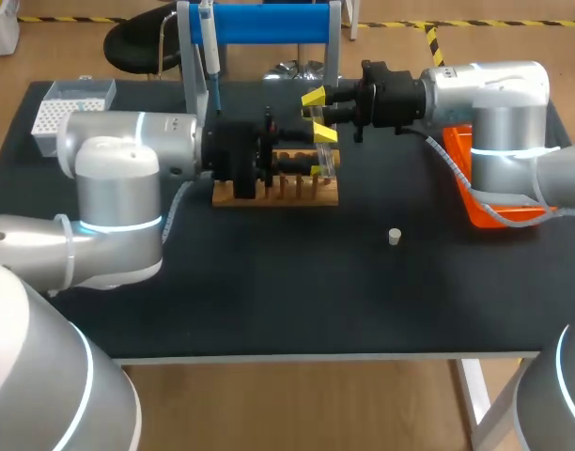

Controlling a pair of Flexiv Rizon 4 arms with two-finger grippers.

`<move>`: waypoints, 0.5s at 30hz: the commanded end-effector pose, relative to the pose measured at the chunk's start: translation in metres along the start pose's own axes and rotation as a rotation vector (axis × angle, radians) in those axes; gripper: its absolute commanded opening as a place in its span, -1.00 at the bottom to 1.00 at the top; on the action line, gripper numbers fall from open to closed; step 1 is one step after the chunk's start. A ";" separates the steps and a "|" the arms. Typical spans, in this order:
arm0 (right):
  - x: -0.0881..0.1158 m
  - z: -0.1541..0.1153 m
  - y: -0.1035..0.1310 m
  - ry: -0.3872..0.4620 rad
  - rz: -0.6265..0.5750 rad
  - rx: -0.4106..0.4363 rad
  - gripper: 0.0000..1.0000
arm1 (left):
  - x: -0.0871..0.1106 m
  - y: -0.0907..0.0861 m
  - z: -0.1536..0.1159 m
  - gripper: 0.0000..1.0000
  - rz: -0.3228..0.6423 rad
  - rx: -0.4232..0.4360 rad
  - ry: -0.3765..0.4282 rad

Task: Invert the test tube, pick up the pipette, mount the tip to pipette, aspirate from beaker and dispense into the tube, eject the tip, return the pipette, and cap with the stopper.

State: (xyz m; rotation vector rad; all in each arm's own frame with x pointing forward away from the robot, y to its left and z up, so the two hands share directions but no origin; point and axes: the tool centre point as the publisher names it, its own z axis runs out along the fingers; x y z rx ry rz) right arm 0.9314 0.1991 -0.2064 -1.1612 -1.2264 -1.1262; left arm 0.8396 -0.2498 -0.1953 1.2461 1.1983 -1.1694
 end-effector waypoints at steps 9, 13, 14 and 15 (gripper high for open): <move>0.001 0.000 -0.001 -0.003 0.000 -0.001 -1.00 | 0.002 0.004 0.005 -0.05 -0.002 0.015 0.001; 0.001 0.000 -0.001 -0.003 0.000 -0.001 -1.00 | 0.002 0.003 0.004 -0.11 -0.002 0.016 0.001; 0.001 0.000 -0.001 -0.003 0.000 -0.001 -1.00 | 0.002 0.003 0.004 -0.12 -0.002 0.016 0.001; 0.001 0.000 -0.001 -0.003 0.000 -0.001 -1.00 | 0.002 0.003 0.004 -0.13 -0.003 0.016 0.001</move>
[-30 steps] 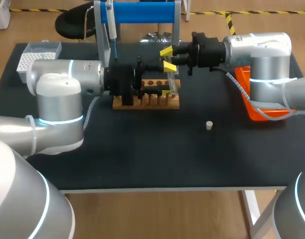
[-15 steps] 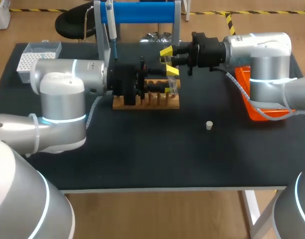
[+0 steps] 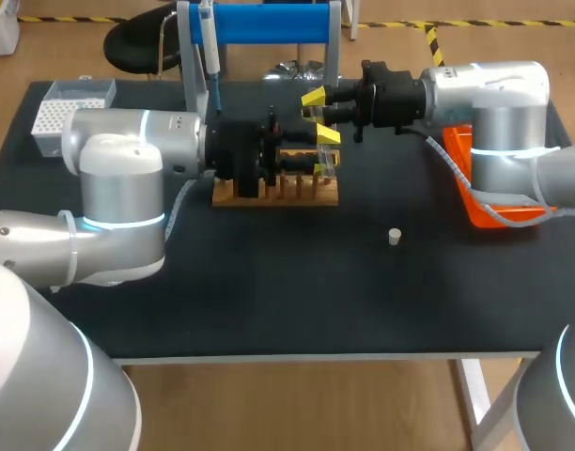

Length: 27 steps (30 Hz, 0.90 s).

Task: Invert the test tube, pick up the pipette, mount the tip to pipette, aspirate from beaker and dispense into the tube, eject the tip, return the pipette, and cap with the stopper.

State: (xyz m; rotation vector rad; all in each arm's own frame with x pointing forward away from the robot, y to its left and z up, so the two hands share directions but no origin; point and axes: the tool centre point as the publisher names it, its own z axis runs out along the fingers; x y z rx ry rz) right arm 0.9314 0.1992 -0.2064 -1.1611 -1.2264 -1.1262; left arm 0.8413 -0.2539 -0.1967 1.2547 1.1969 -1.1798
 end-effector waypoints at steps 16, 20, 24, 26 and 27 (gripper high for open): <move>0.001 0.000 -0.001 -0.003 0.000 -0.001 -1.00 | 0.002 0.001 -0.003 -1.00 -0.003 0.008 -0.009; 0.001 0.000 -0.001 -0.003 0.000 -0.001 -0.49 | 0.002 0.000 -0.003 -1.00 -0.005 0.016 -0.006; 0.001 0.000 -0.001 -0.003 0.000 -0.001 1.00 | 0.003 0.000 -0.003 -1.00 -0.016 0.029 0.001; 0.001 0.000 -0.001 -0.003 0.000 -0.001 1.00 | 0.003 0.000 -0.004 -1.00 -0.023 0.030 0.000; 0.001 0.000 -0.001 -0.003 0.000 -0.001 1.00 | 0.003 0.000 -0.004 -1.00 -0.023 0.030 0.000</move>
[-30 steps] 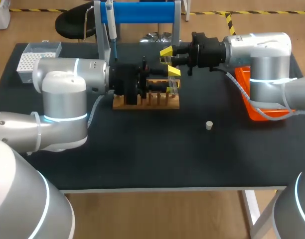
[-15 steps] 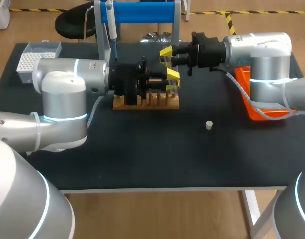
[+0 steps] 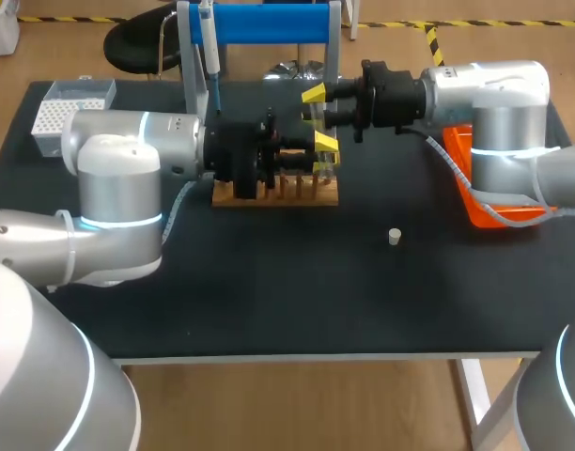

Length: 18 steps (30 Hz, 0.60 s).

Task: Invert the test tube, pick up the pipette, mount the tip to pipette, aspirate from beaker and dispense into the tube, eject the tip, return the pipette, and cap with the stopper.

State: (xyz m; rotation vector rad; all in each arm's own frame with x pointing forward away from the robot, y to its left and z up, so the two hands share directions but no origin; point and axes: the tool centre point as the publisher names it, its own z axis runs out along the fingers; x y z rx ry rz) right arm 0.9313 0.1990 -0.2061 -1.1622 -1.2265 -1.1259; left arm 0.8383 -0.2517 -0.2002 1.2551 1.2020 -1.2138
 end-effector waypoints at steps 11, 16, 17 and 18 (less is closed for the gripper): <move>0.001 0.000 -0.001 -0.003 -0.001 -0.001 1.00 | -0.001 0.003 -0.001 -1.00 0.000 0.010 0.004; 0.013 -0.026 -0.023 -0.112 -0.262 -0.043 1.00 | -0.001 0.003 -0.001 -1.00 0.000 0.010 0.004; 0.013 -0.033 -0.026 -0.121 -0.299 -0.054 1.00 | -0.001 0.003 -0.001 -1.00 0.000 0.010 0.004; 0.014 -0.039 -0.029 -0.133 -0.330 -0.064 1.00 | -0.001 0.003 -0.001 -1.00 0.000 0.010 0.004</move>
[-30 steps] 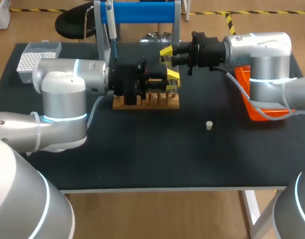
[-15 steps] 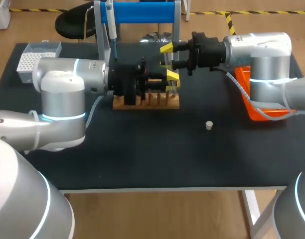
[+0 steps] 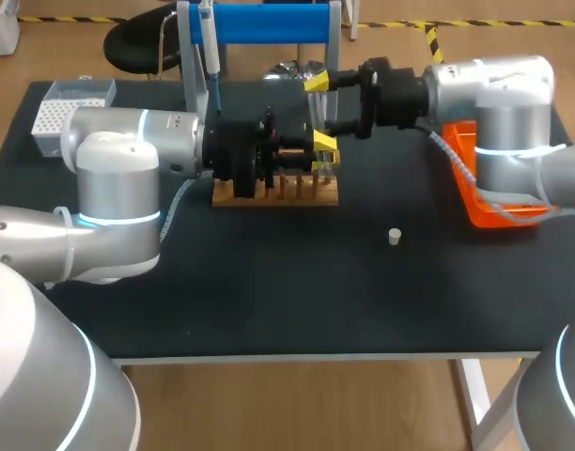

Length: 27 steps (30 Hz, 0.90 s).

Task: Invert the test tube, pick up the pipette, mount the tip to pipette, aspirate from beaker and dispense into the tube, eject the tip, return the pipette, and cap with the stopper.

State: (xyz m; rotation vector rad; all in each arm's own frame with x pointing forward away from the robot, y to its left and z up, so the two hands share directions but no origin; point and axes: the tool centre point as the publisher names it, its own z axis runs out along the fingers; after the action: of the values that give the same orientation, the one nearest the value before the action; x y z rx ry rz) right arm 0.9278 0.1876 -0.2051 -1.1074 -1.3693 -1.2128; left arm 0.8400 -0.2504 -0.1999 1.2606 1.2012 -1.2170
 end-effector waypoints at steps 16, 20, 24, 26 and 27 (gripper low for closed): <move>-0.008 -0.088 -0.051 -0.311 -0.724 -0.140 1.00 | 0.000 0.002 0.000 -1.00 0.001 0.005 0.002; -0.016 -0.093 -0.056 -0.361 -0.825 -0.159 1.00 | 0.000 0.002 0.000 -1.00 0.001 0.005 0.002; -0.026 -0.094 -0.059 -0.427 -0.928 -0.160 1.00 | 0.000 0.002 0.000 -1.00 0.001 0.005 0.002; -0.029 -0.094 -0.060 -0.440 -0.949 -0.152 1.00 | 0.000 0.002 0.000 -1.00 0.001 0.005 0.002; -0.031 -0.094 -0.060 -0.455 -0.969 -0.146 1.00 | 0.000 0.002 0.000 -1.00 0.001 0.005 0.002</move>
State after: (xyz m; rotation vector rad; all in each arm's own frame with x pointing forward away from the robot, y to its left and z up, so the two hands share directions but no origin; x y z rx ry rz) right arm 0.8884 0.0854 -0.2376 -0.8442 -2.1931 -1.7200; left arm 0.8403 -0.2505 -0.2000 1.2610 1.2011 -1.2172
